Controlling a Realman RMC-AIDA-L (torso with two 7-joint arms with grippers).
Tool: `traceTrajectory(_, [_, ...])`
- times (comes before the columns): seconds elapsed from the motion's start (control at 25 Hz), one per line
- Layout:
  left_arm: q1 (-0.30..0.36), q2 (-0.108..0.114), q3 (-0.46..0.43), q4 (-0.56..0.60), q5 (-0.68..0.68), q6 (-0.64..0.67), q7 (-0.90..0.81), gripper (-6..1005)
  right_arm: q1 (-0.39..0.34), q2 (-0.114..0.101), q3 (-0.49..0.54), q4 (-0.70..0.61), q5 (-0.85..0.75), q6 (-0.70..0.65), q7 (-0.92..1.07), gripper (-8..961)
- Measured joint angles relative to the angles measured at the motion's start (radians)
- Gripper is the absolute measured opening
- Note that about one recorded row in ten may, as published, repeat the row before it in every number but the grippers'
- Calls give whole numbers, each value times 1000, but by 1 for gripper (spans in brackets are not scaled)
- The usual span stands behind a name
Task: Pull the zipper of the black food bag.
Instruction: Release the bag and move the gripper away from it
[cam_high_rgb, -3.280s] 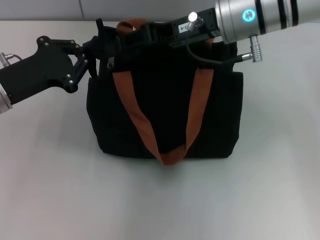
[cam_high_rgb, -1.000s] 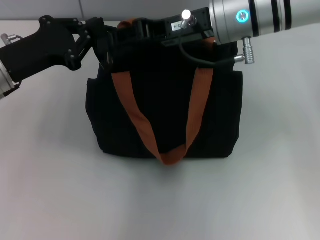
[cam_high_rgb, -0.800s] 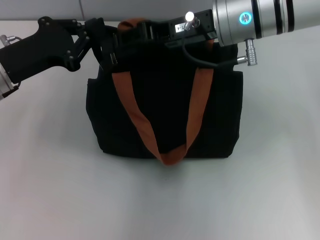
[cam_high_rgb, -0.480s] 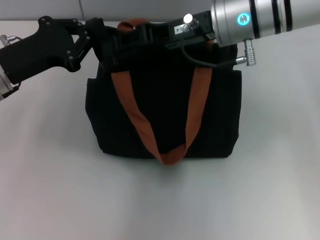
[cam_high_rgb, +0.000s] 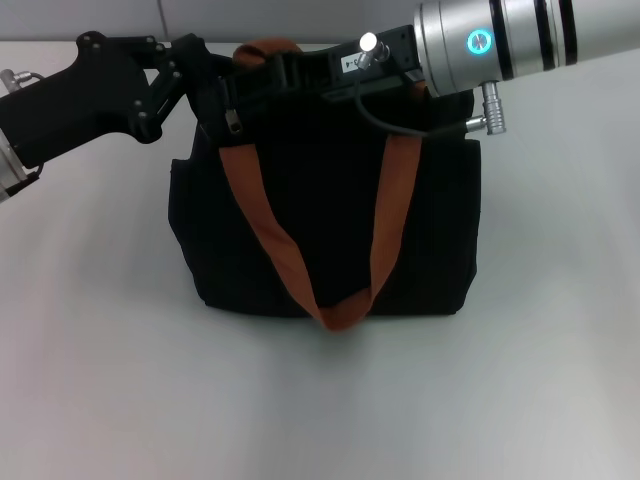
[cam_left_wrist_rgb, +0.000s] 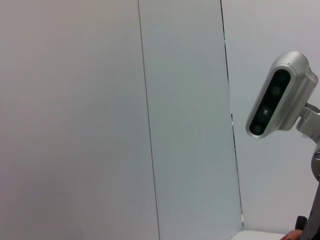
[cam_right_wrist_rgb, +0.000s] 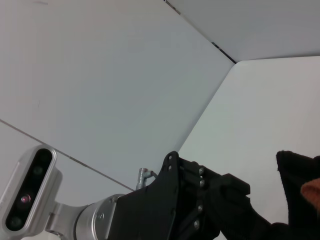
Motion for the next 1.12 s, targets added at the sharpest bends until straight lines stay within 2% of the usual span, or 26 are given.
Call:
traceTrajectory(0.32, [2, 0, 0, 0, -1, 5, 0, 22, 4, -2, -10, 0, -5, 1, 0, 465])
traceTrajectory(0.84, [3, -1, 0, -1, -3, 10, 0, 22, 7, -1, -15, -1, -11, 2, -3, 107])
traceTrajectory(1.04, [3, -2, 1, -2, -3, 19, 0, 22, 9, -1, -19, -2, -21, 2, -3, 110])
traceTrajectory(1.12, [3, -2, 0, -2, -3, 20, 0, 22, 11, -2, -21, -3, -28, 2, -3, 80])
